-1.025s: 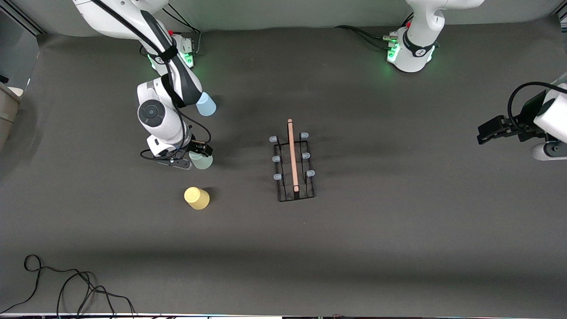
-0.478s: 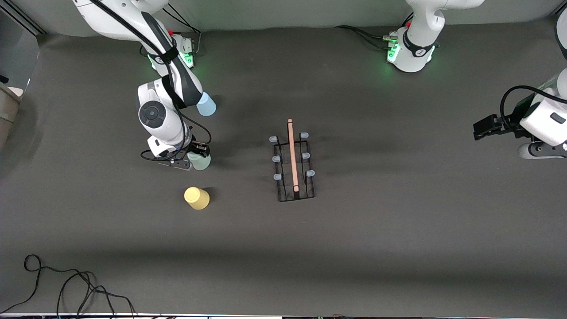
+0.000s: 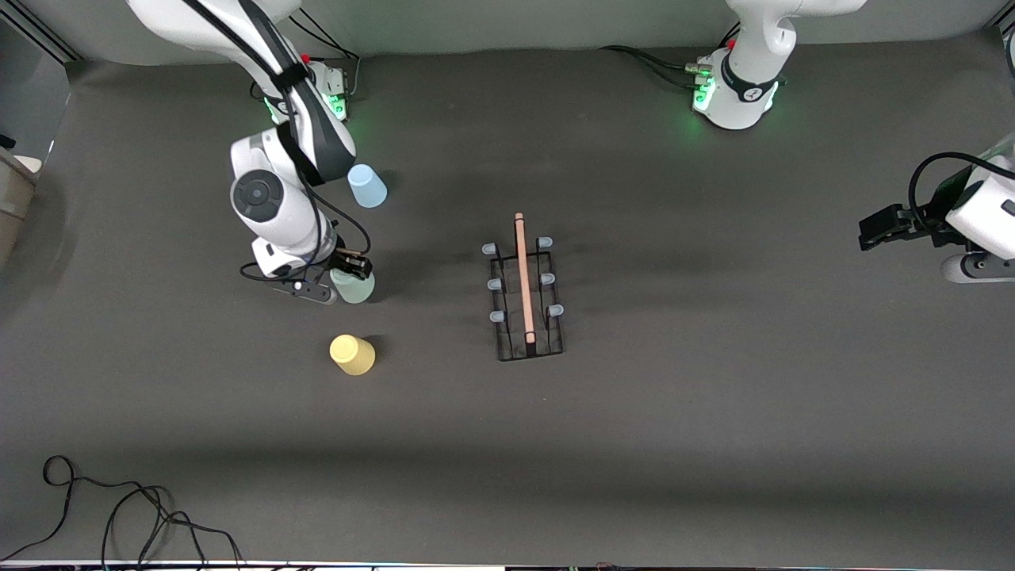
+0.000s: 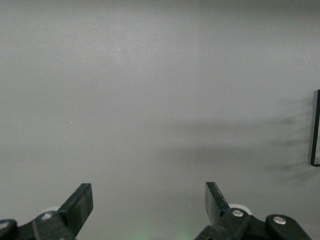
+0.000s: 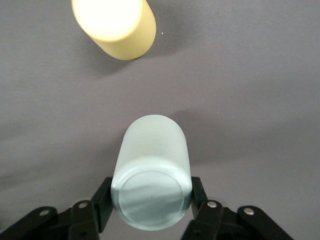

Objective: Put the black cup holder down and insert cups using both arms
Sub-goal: 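Close the right gripper on the pale green cup and lift it, then carry the green cup over the rack and lower it onto a peg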

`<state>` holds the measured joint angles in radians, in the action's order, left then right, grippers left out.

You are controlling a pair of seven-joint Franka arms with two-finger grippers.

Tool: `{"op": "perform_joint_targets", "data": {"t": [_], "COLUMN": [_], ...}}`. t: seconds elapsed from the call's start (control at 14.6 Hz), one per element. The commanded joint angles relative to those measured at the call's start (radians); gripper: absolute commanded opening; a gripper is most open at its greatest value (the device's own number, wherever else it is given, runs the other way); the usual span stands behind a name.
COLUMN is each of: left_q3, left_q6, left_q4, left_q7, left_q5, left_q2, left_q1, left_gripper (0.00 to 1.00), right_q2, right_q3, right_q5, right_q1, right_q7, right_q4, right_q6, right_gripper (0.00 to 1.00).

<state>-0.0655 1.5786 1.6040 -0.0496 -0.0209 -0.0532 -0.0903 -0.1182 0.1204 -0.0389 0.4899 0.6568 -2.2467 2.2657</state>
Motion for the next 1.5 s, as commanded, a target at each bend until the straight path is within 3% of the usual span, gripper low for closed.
{"op": "perform_joint_targets", "data": {"t": [0.0,0.2,0.41,0.82,1.43], "left_q3": [0.009,0.009,0.007,0.035,0.038], "left_q6": [0.018,0.012,0.014,0.006,0.001], "left_q4": [0.025,0.027,0.031,0.027,0.024], "left_q7": [0.004,0.017,0.017,0.019,0.023], "left_q5": [-0.005,-0.014,-0.013,0.002,-0.013], "left_q2": [0.009,0.009,0.012,0.023,0.029], "left_q1": [0.004,0.01,0.01,0.075,0.07], "left_gripper": [1.0,1.0,1.0,1.0,1.0], "right_q2": [0.041,0.026,-0.001,-0.135,-0.262], "right_q3": [-0.016,-0.024,-0.022,-0.024,-0.022], "right_q5": [-0.047,-0.059,-0.127,-0.156,-0.144], "right_q1": [0.018,0.077,0.147,0.292,0.377], "right_q7": [0.047,0.157,0.246,0.46,0.56], "right_q4": [0.119,0.252,0.332,0.485,0.501], "right_q6": [-0.17,-0.273,-0.278,-0.261,-0.107], "right_gripper": [0.21,0.21,0.21,0.21,0.21]}}
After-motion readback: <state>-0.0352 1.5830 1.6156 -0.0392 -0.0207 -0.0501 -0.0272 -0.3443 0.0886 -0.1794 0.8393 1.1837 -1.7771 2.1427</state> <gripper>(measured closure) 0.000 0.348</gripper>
